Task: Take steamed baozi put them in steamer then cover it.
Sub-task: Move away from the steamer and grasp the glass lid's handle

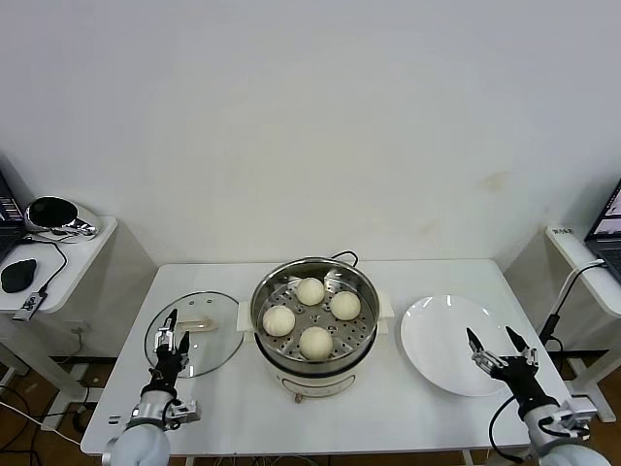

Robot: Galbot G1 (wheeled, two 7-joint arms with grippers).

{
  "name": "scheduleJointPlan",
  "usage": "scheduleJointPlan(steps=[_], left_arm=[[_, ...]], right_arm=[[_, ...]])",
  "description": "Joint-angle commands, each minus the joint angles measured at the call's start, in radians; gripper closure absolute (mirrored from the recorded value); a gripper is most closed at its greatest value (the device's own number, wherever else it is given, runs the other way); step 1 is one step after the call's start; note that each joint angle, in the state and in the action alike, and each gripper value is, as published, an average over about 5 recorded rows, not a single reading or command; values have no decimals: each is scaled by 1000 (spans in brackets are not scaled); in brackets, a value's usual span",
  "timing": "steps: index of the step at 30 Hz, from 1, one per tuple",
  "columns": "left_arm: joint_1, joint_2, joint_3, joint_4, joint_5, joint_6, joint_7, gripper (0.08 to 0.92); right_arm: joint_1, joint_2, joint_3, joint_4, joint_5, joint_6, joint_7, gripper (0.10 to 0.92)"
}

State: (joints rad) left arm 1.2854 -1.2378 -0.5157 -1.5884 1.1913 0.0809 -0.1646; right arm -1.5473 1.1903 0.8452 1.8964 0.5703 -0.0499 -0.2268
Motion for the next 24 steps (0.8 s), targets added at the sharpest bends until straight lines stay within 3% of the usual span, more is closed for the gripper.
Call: scheduleJointPlan(steps=[1, 24], left_arm=[[-103, -6, 48, 99, 84, 116, 37, 177], [-180, -3, 82, 221, 60, 124, 24, 177]], right_arm=[[-12, 21, 14, 2, -6, 4, -1, 203], [-8, 41, 34, -15, -17, 18, -6, 203]])
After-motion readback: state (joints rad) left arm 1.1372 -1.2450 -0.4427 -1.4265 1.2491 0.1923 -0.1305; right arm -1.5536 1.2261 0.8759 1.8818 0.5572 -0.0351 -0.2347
